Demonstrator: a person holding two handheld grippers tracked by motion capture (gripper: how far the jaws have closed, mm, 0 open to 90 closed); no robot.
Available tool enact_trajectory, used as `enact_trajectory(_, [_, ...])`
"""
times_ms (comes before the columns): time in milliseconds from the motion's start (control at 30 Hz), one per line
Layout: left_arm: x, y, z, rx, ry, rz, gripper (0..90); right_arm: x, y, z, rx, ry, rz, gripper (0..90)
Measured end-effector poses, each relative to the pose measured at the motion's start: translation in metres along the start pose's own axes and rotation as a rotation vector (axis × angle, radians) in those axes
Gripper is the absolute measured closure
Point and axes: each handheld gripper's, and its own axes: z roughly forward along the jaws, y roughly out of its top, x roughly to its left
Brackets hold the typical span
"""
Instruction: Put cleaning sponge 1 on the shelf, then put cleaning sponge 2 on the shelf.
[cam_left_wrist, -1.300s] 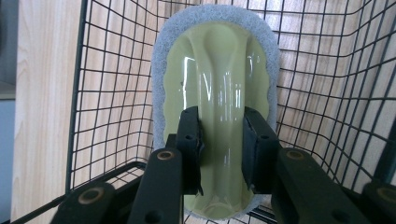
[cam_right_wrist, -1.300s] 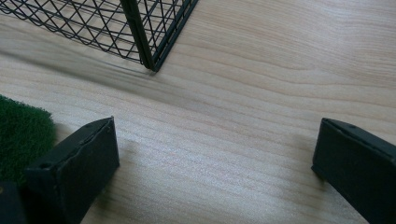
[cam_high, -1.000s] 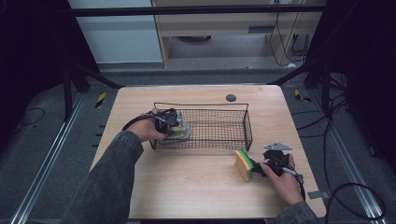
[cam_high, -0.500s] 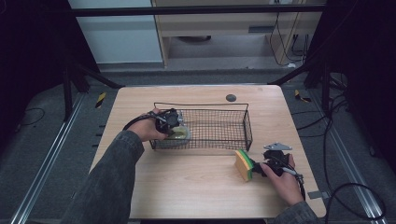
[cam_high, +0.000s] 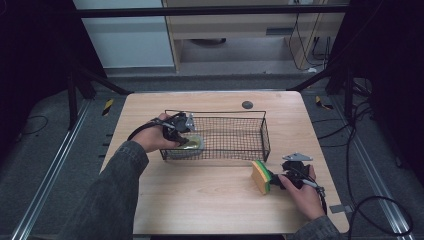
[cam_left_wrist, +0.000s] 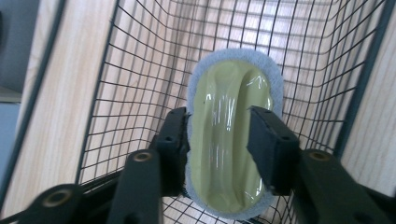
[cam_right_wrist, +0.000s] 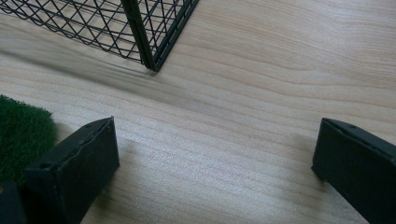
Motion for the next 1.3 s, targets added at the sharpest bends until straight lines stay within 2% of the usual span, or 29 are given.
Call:
enact_trajectory(33, [0.000, 0.000, -0.002, -0.001, 0.006, -0.010, 50.4, 0.000, 0.000, 0.000, 0.000, 0.000, 0.000, 0.6])
enact_trajectory(67, [0.000, 0.000, -0.004, -0.007, 0.012, -0.021, 43.2, 0.000, 0.000, 0.000, -0.001, 0.001, 0.002, 0.6])
enact_trajectory(100, [0.000, -0.001, -0.005, -0.013, 0.016, -0.035, 43.2, 0.000, 0.000, 0.000, -0.001, 0.001, 0.002, 0.6])
enact_trajectory(133, [0.000, -0.001, -0.007, -0.017, 0.025, -0.045, 34.6, 0.000, 0.000, 0.000, -0.001, 0.000, 0.004, 0.6])
enact_trajectory(167, [0.000, -0.002, -0.008, -0.019, 0.033, -0.056, 34.6, 0.000, 0.000, 0.000, -0.001, 0.000, 0.004, 0.6])
enact_trajectory(200, [-0.001, -0.003, -0.009, -0.017, 0.055, -0.075, 28.0, 0.000, 0.000, 0.000, -0.001, 0.001, 0.004, 0.6])
enact_trajectory(233, [-0.001, -0.003, -0.009, -0.017, 0.055, -0.075, 23.3, 0.000, 0.000, 0.000, -0.001, 0.001, 0.004, 0.6])
enact_trajectory(267, [-0.002, -0.005, -0.010, -0.029, 0.063, -0.107, 19.3, 0.000, 0.000, 0.000, -0.001, 0.001, 0.004, 0.6])
enact_trajectory(300, [-0.002, -0.005, -0.010, -0.029, 0.063, -0.107, 17.2, 0.000, 0.000, 0.000, -0.001, 0.001, 0.004, 0.6])
enact_trajectory(333, [-0.004, -0.007, -0.012, -0.062, 0.059, -0.139, 15.6, 0.000, 0.000, 0.000, -0.001, 0.001, 0.003, 0.6])
enact_trajectory(367, [-0.004, -0.007, -0.012, -0.062, 0.059, -0.139, 13.5, 0.000, 0.000, 0.000, -0.001, 0.001, 0.003, 0.6])
enact_trajectory(400, [-0.005, -0.008, -0.015, -0.077, 0.057, -0.160, 12.2, 0.000, 0.000, 0.000, -0.002, 0.002, 0.002, 0.6])
enact_trajectory(433, [-0.005, -0.008, -0.015, -0.077, 0.057, -0.160, 11.5, 0.000, 0.000, 0.000, -0.002, 0.002, 0.002, 0.6])
enact_trajectory(500, [-0.007, -0.009, -0.018, -0.112, 0.043, -0.183, 10.6, 0.000, 0.000, 0.000, -0.001, 0.001, 0.001, 0.6])
enact_trajectory(533, [-0.009, -0.011, -0.021, -0.151, 0.049, -0.211, 10.5, 0.000, 0.000, 0.000, -0.001, 0.001, 0.001, 0.6])
enact_trajectory(567, [-0.009, -0.011, -0.021, -0.151, 0.049, -0.211, 9.7, 0.000, 0.000, 0.000, -0.001, 0.001, 0.001, 0.6])
enact_trajectory(667, [-0.017, -0.019, -0.029, -0.209, 0.043, -0.268, 8.9, 0.000, 0.000, 0.000, -0.001, 0.001, 0.000, 0.6])
enact_trajectory(700, [-0.017, -0.019, -0.029, -0.209, 0.043, -0.268, 8.2, 0.000, 0.000, 0.000, -0.001, 0.001, 0.000, 0.6])
enact_trajectory(733, [-0.021, -0.024, -0.032, -0.231, 0.048, -0.301, 7.9, 0.000, 0.000, 0.000, -0.001, 0.001, 0.001, 0.6])
enact_trajectory(767, [-0.021, -0.024, -0.032, -0.231, 0.048, -0.301, 7.8, 0.000, 0.000, 0.000, -0.001, 0.001, 0.001, 0.6])
enact_trajectory(800, [-0.025, -0.029, -0.033, -0.241, 0.055, -0.324, 7.8, 0.000, 0.000, 0.000, -0.002, 0.001, 0.001, 0.6])
enact_trajectory(900, [-0.027, -0.033, -0.033, -0.239, 0.058, -0.332, 7.8, 0.000, 0.000, 0.000, -0.001, 0.001, 0.001, 0.6])
enact_trajectory(967, [-0.031, -0.040, -0.036, -0.257, 0.062, -0.366, 6.7, 0.000, 0.000, 0.000, -0.002, 0.000, 0.001, 0.6])
enact_trajectory(1100, [-0.035, -0.049, -0.039, -0.265, 0.082, -0.400, 6.3, 0.000, 0.000, 0.000, -0.001, -0.001, 0.003, 0.6])
enact_trajectory(1133, [-0.039, -0.057, -0.041, -0.279, 0.093, -0.432, 5.7, 0.001, 0.000, 0.000, -0.001, 0.000, 0.004, 0.6])
enact_trajectory(1167, [-0.039, -0.057, -0.041, -0.279, 0.093, -0.432, 5.5, 0.001, 0.000, 0.000, -0.001, 0.000, 0.004, 0.6])
enact_trajectory(1200, [-0.046, -0.066, -0.041, -0.299, 0.106, -0.468, 5.6, 0.001, 0.000, 0.000, 0.003, 0.002, 0.005, 0.6])
enact_trajectory(1233, [-0.046, -0.066, -0.041, -0.299, 0.106, -0.468, 5.5, 0.001, 0.000, 0.000, 0.003, 0.002, 0.005, 0.6])
enact_trajectory(1300, [-0.052, -0.076, -0.040, -0.323, 0.108, -0.514, 5.4, 0.000, 0.001, 0.000, 0.012, 0.001, -0.001, 0.7])
